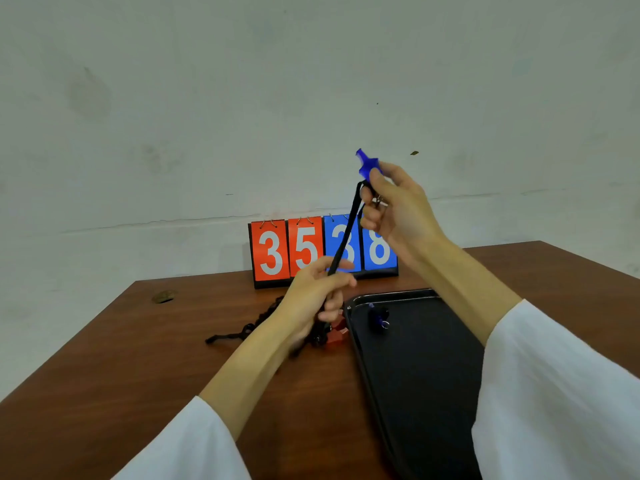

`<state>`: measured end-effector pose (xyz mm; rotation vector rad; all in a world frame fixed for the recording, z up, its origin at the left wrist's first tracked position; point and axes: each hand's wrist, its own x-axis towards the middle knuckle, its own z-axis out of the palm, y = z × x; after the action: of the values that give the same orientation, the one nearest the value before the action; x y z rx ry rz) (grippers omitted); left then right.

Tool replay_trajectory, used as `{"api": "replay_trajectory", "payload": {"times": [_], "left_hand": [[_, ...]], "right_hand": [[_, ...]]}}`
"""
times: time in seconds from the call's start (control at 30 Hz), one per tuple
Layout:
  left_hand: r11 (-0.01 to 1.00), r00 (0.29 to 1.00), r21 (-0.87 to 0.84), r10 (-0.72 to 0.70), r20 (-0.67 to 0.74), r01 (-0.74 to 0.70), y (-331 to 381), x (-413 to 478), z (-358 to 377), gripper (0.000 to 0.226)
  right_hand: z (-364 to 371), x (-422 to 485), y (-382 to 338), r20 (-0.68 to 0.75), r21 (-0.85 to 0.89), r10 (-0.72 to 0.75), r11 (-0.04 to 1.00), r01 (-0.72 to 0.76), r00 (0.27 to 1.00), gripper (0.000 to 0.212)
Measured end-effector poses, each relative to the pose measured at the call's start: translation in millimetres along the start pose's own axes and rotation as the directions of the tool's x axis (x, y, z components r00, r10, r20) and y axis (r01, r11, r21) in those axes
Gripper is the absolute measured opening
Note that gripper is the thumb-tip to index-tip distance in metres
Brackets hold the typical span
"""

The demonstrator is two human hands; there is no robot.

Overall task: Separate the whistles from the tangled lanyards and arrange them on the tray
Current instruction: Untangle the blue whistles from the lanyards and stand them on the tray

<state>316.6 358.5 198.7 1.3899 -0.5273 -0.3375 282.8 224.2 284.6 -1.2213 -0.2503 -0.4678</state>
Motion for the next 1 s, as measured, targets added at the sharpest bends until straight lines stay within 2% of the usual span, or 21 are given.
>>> {"api": "replay_trajectory", "payload": {"times": [0.13,0.23,0.3,0.33,0.37,0.43,0.5,0.57,0.67,0.73,0.8,0.87,0.9,0.93,1.0], "left_hand": [[0.971,0.996,0.225,-0.089,0.003,0.086,-29.1,-8.1,-18.1,0.023],[0.877,0.989,0.476,-0.123,0.087,0.067,-40.1,-14.7,-26.6,0.019],[0.813,0.983,0.582,-0.127,0.132,0.027,-43.3,-16.1,-30.3,0.035],[0.797,0.989,0.603,-0.094,0.110,0.009,-41.9,-16.2,-31.1,0.047],[0.808,0.997,0.590,-0.039,0.072,-0.011,-39.5,-15.3,-31.7,0.059],[0.892,0.997,0.448,0.073,-0.002,-0.064,-29.3,-12.9,-28.5,0.071],[0.956,0.990,0.268,0.134,-0.038,-0.119,-13.6,-11.8,-17.0,0.067],[0.972,0.986,0.189,0.153,-0.069,-0.138,-1.1,-7.4,-3.4,0.050],[0.956,0.983,0.238,0.183,-0.019,-0.174,6.3,-7.9,11.5,0.012],[0.940,0.988,0.304,0.154,0.025,-0.155,-5.0,-9.8,11.5,0.028],[0.916,0.993,0.384,0.119,0.012,-0.115,-19.0,-13.4,5.6,0.036],[0.878,0.992,0.467,0.123,-0.017,-0.101,-31.0,-15.0,-2.9,0.036],[0.859,0.990,0.502,0.135,-0.030,-0.102,-34.6,-15.4,-6.3,0.035],[0.849,0.989,0.518,0.144,-0.041,-0.102,-36.7,-15.5,-9.7,0.034],[0.865,0.988,0.497,0.129,-0.082,-0.072,-40.5,-14.3,-17.2,0.038]], "right_hand": [[9.5,8.8,-15.4,-0.017,-0.022,-0.061,0.998,0.061,0.998,0.016],[17.1,15.6,-29.1,-0.025,0.024,-0.107,0.994,0.108,0.994,0.016],[19.8,17.2,-34.7,0.015,0.036,-0.076,0.997,0.075,0.997,0.018],[20.7,16.4,-34.3,0.043,0.020,-0.053,0.998,0.052,0.998,0.018],[21.1,14.9,-31.4,0.064,-0.007,-0.033,0.999,0.033,0.997,0.018],[21.7,10.6,-21.6,0.079,-0.052,-0.004,0.999,0.008,0.997,0.018],[21.7,6.6,-10.9,0.077,-0.064,0.024,0.998,-0.019,0.997,0.020],[21.7,4.1,-2.3,0.079,-0.080,0.048,0.996,-0.041,0.996,0.020],[21.7,4.2,0.2,0.062,-0.072,0.043,0.997,-0.038,0.997,0.019],[20.5,7.9,-9.2,0.032,-0.036,-0.016,0.999,0.017,0.999,0.017],[18.7,12.2,-21.6,0.007,-0.052,-0.088,0.995,0.089,0.996,0.015],[15.7,13.8,-29.5,0.021,-0.161,-0.108,0.981,0.109,0.994,0.019],[13.8,13.2,-30.5,0.044,-0.279,-0.086,0.956,0.095,0.995,0.023],[12.4,10.9,-29.0,0.077,-0.440,-0.050,0.895,0.079,0.996,0.026],[8.0,5.8,-21.0,0.103,-0.726,0.015,0.684,0.065,0.995,0.033]]}}
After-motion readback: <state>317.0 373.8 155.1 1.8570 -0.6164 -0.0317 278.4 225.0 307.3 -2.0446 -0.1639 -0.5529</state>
